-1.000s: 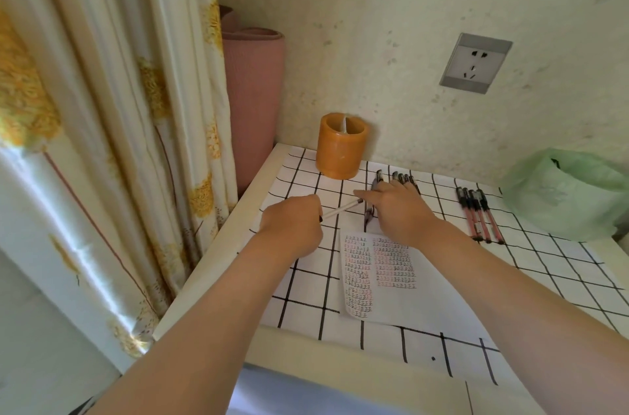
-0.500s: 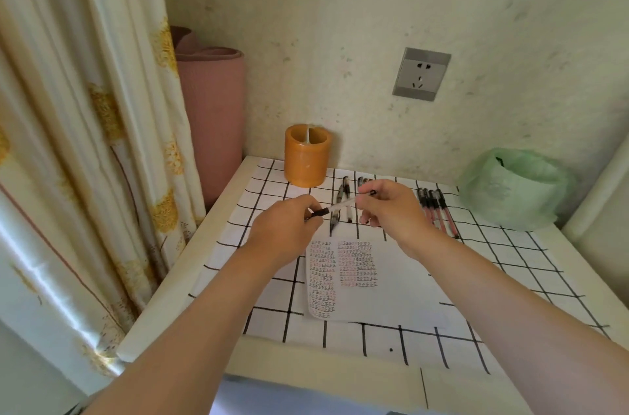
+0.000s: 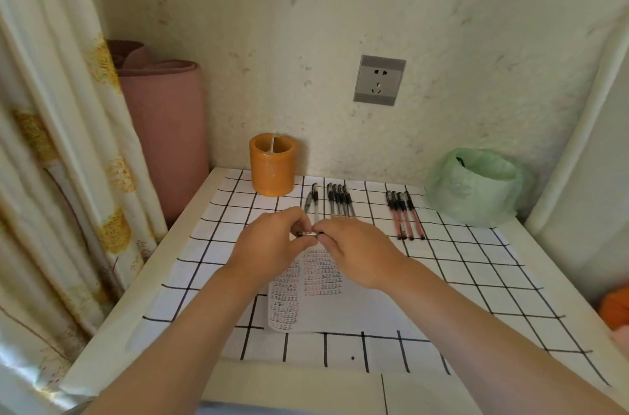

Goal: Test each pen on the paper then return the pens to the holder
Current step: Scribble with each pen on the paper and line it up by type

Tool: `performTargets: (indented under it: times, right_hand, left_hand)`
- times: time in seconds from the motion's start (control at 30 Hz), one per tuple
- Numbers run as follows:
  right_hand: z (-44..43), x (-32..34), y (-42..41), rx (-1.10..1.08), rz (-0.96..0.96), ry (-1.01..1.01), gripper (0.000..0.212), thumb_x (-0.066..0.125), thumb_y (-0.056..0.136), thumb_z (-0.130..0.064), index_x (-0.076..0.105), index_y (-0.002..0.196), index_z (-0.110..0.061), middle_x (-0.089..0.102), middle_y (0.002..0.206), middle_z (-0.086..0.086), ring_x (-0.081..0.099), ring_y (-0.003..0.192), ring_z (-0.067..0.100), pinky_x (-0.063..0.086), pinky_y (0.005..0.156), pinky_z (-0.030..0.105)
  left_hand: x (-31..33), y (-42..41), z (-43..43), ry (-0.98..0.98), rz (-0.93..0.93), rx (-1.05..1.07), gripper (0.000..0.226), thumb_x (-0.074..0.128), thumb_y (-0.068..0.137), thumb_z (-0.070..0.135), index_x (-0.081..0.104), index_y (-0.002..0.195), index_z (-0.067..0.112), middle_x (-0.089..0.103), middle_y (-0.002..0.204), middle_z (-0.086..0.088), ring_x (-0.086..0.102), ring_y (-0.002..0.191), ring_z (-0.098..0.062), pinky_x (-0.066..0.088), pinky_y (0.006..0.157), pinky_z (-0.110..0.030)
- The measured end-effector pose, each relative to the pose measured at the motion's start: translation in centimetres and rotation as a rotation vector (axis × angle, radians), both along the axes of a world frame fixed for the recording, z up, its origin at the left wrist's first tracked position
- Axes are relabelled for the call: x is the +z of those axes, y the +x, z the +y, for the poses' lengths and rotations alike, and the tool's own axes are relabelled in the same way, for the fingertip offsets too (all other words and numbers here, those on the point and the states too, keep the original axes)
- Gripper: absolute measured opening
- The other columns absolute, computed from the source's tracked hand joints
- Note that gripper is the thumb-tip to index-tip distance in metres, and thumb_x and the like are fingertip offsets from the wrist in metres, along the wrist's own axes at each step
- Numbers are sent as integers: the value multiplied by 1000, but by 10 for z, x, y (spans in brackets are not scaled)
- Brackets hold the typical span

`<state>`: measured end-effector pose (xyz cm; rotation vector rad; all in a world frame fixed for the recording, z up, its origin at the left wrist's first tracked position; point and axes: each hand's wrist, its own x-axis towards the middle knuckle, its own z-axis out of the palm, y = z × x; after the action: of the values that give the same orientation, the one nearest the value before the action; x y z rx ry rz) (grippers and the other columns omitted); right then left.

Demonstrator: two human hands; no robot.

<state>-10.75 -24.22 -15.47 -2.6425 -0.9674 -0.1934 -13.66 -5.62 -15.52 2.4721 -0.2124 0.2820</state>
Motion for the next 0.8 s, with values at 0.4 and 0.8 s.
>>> performTargets:
  times: [0.4, 0.8]
  right_hand:
    - [-31, -17, -3, -35, 96, 41, 27, 49, 102, -37, 63, 94, -15, 58, 78, -3, 52, 71, 15, 44, 65, 32]
    - [-32, -20, -2, -31, 5, 0, 27, 47, 101, -45, 64, 99, -24, 56, 71, -11, 50, 64, 13, 42, 58, 31]
  left_hand:
    - [-5, 9, -23, -93, 130, -202, 2, 71, 89, 36, 71, 89, 35, 68, 80, 17, 63, 76, -6, 56, 73, -33]
    - [-6, 15, -21, -152, 219, -195, 8, 72, 89, 24, 71, 82, 28, 69, 80, 9, 63, 77, -9, 53, 74, -32]
